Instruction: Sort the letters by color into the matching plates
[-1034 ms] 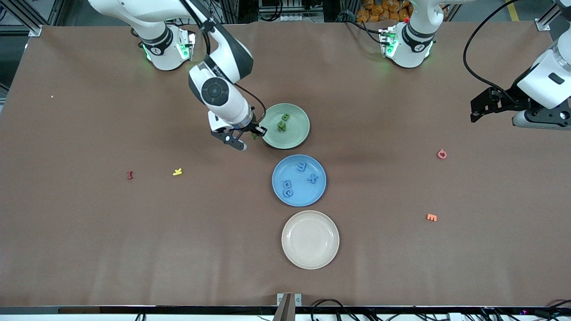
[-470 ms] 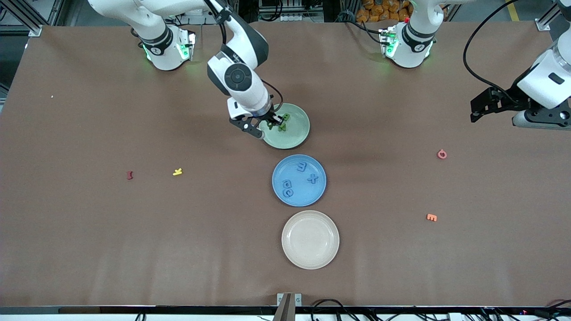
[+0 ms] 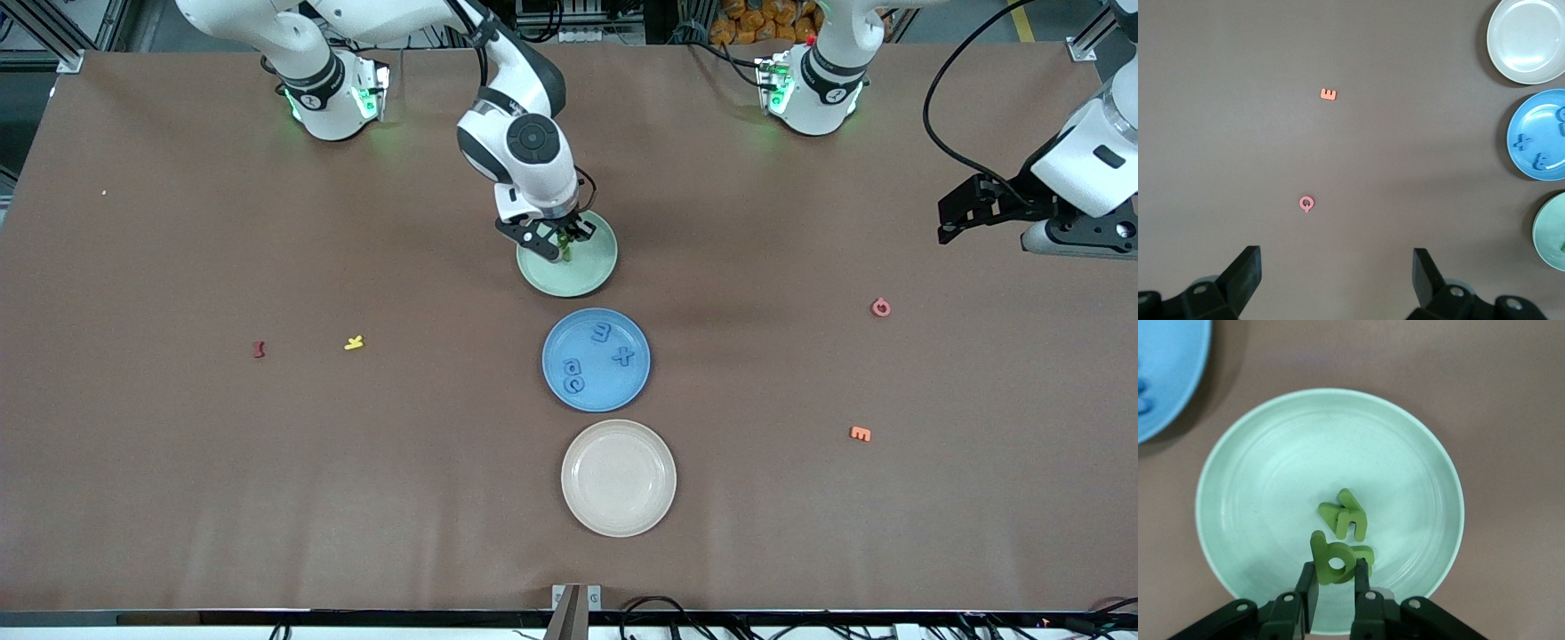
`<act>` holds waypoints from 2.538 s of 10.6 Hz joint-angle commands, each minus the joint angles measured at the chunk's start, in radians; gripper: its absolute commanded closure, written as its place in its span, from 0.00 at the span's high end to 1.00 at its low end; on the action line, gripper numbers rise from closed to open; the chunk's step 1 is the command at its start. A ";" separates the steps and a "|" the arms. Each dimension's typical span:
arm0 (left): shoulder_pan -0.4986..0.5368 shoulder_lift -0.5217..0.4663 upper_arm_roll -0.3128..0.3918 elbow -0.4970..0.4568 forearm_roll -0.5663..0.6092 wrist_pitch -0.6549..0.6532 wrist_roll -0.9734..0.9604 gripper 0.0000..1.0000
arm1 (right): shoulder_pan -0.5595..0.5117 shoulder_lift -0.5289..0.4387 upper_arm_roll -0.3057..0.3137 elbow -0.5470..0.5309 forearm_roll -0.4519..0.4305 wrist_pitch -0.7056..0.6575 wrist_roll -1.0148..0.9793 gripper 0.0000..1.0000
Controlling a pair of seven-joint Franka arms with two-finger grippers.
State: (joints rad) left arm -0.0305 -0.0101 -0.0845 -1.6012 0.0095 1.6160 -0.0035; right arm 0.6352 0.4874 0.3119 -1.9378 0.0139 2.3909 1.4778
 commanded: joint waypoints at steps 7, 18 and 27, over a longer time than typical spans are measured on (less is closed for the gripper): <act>0.003 0.009 0.002 0.020 -0.025 -0.011 0.023 1.00 | 0.023 0.091 -0.001 0.031 -0.092 0.033 0.050 0.07; 0.004 0.007 0.002 0.020 -0.025 -0.007 0.023 1.00 | -0.041 -0.028 0.001 0.121 -0.080 -0.218 0.096 0.89; 0.004 0.009 0.002 0.020 -0.025 -0.005 0.023 1.00 | -0.224 -0.355 0.036 0.132 -0.029 -0.426 -0.076 1.00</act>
State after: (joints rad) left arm -0.0295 -0.0088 -0.0842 -1.5998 0.0093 1.6167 -0.0035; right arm 0.4802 0.2267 0.3167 -1.7873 -0.0431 1.9947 1.4617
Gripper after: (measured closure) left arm 0.000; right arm 0.000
